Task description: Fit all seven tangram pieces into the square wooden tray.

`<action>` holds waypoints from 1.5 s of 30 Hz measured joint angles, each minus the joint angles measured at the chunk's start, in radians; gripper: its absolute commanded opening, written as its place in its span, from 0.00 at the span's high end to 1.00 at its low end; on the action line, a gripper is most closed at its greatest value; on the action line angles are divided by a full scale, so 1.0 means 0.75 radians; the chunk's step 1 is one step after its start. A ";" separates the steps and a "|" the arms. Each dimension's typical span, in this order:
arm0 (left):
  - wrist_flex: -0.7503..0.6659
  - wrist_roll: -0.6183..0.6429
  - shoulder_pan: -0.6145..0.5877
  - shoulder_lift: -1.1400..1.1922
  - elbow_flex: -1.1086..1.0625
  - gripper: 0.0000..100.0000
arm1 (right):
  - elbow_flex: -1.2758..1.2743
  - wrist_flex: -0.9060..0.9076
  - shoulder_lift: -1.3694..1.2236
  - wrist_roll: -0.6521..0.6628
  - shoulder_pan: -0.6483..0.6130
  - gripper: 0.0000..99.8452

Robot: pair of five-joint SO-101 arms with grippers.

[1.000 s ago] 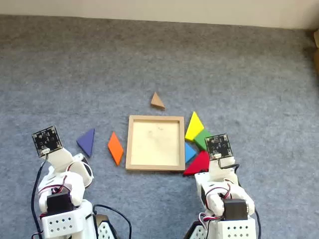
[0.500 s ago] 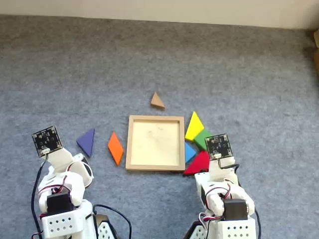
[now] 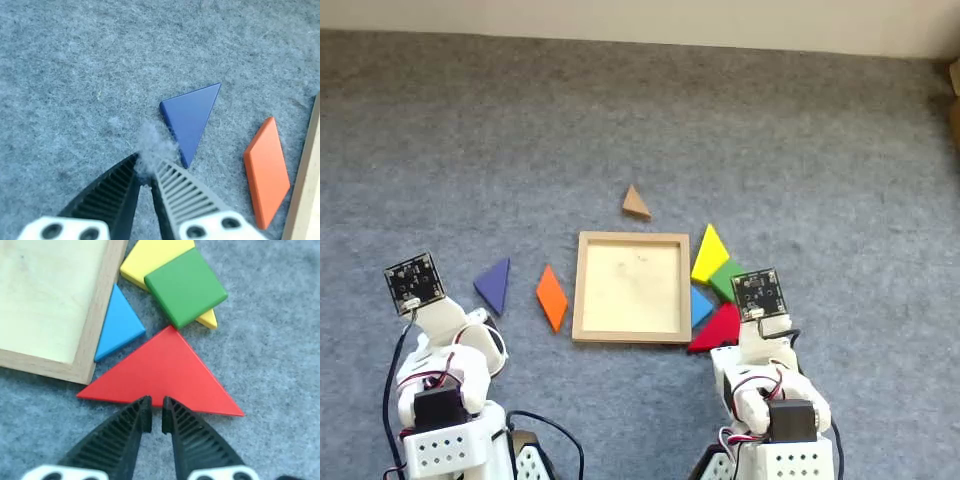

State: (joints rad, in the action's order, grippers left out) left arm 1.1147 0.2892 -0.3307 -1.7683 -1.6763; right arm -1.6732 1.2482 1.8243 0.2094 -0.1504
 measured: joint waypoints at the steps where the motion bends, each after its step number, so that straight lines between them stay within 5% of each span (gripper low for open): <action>1: 0.000 0.000 0.000 0.000 0.000 0.99 | 0.000 0.000 0.000 0.000 0.000 0.95; 12: 0.000 0.000 0.000 0.000 0.000 0.99 | 0.000 0.000 0.000 0.000 0.006 0.97; 23: 0.000 0.000 0.000 0.000 0.000 0.99 | 0.252 0.002 0.006 0.000 0.264 0.99; 32: 0.000 0.000 0.000 0.000 0.000 0.99 | 0.505 0.002 0.016 -0.378 0.288 0.99; 45: 0.000 0.000 0.000 0.000 0.000 0.99 | 0.722 0.002 -0.378 -0.411 0.288 0.99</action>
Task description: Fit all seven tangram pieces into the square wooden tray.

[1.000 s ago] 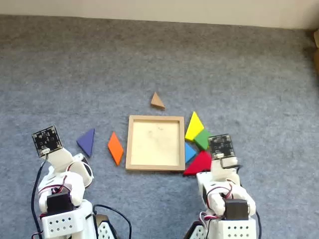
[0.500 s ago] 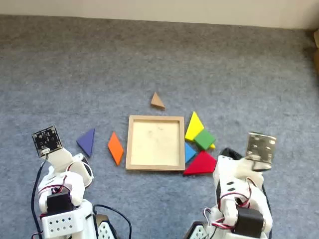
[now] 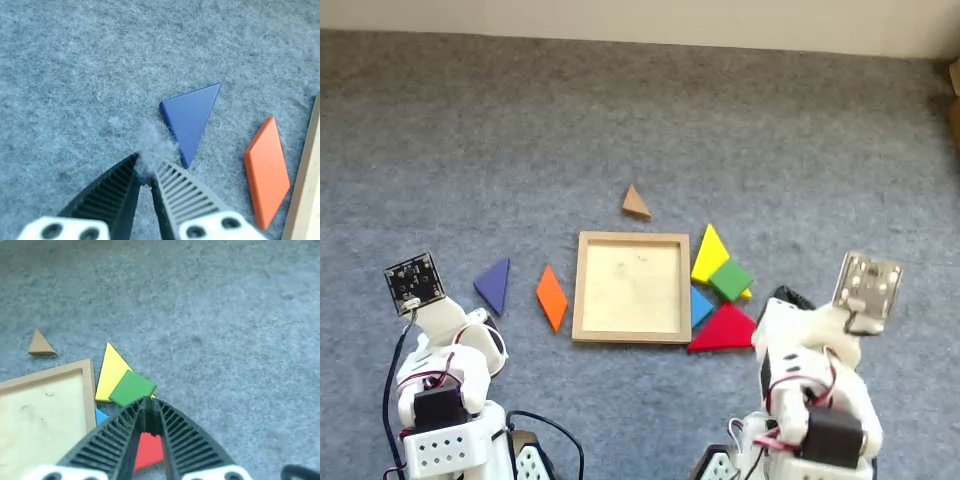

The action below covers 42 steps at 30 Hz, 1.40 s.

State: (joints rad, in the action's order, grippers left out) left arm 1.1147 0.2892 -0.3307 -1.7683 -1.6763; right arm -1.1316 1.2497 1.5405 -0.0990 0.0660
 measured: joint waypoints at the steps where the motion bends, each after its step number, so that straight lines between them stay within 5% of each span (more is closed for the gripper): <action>1: 0.000 0.000 0.000 0.000 0.000 0.99 | 0.035 0.000 -0.070 0.000 -0.014 0.99; 7: 0.000 0.000 0.000 0.000 0.000 0.99 | 0.125 0.000 -0.489 -0.018 -0.186 0.98; 15: 0.000 0.000 0.000 0.000 0.000 0.99 | 0.129 -0.002 -0.945 -0.297 -0.342 0.68; 22: 0.000 0.000 0.000 0.000 0.000 0.99 | 0.129 -0.184 -1.156 -0.536 -0.440 0.68; 42: 0.000 0.000 0.000 0.000 0.000 0.99 | 0.203 -0.487 -1.622 -0.802 -0.366 0.68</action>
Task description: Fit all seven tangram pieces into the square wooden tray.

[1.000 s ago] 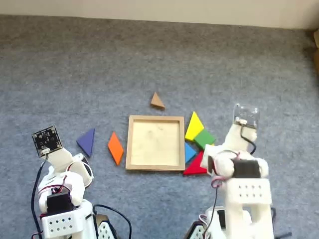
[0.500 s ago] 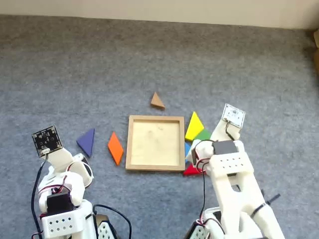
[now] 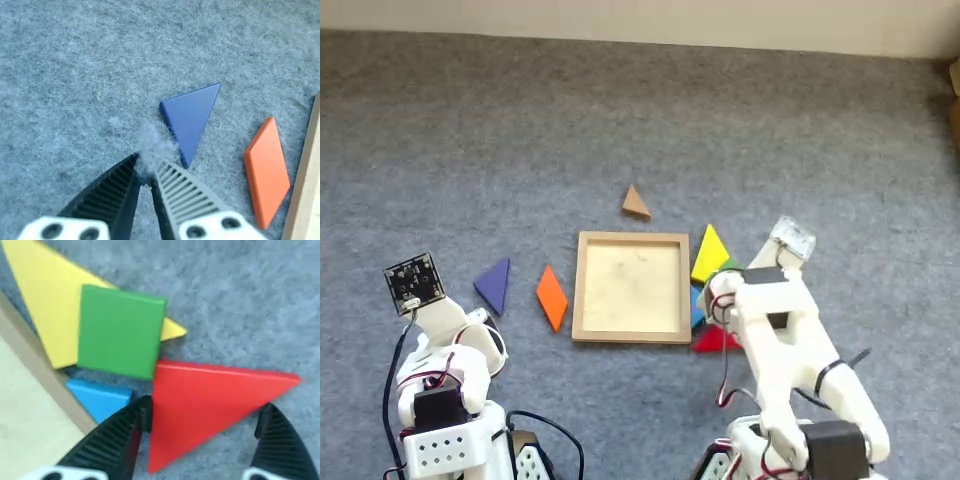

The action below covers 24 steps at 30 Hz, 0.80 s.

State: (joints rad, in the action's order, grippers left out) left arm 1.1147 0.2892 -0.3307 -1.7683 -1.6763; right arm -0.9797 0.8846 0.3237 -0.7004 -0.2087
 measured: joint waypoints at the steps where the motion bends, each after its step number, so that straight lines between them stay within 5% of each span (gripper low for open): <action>1: 0.000 0.000 0.000 0.000 0.000 0.99 | 0.004 -0.002 -0.016 -0.004 0.010 0.68; 16: 0.000 0.000 0.000 0.000 0.000 0.99 | 0.082 -0.006 -0.178 -0.004 0.061 0.68; 24: 0.000 0.000 0.000 0.000 0.000 0.99 | 0.080 -0.006 -0.137 0.383 0.166 0.68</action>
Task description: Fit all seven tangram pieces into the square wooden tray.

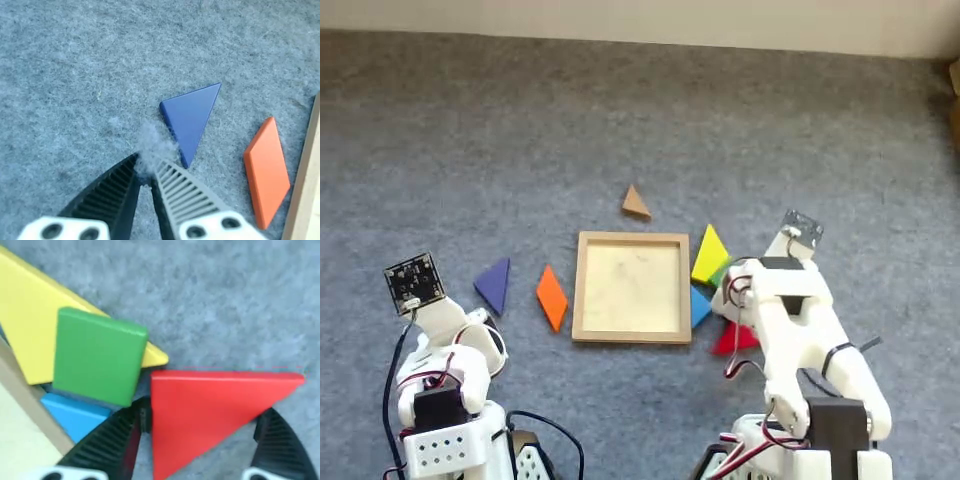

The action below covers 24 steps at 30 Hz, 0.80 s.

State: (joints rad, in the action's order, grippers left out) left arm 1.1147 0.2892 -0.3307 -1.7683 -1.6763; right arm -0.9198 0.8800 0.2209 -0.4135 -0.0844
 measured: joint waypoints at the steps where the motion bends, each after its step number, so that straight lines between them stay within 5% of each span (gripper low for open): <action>1: 0.000 0.000 0.000 0.000 0.000 0.99 | 0.000 0.000 0.004 0.065 0.006 0.68; 16: 0.000 0.000 0.000 0.000 0.000 0.99 | 0.000 0.012 0.006 1.097 0.033 0.68; 24: 0.000 0.000 0.000 0.000 0.000 0.99 | 0.020 0.307 0.014 1.287 0.035 0.67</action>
State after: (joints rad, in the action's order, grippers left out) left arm 1.1147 0.2892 -0.3307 -1.7683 -1.6763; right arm -0.9045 1.1101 0.2317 0.5516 -0.0583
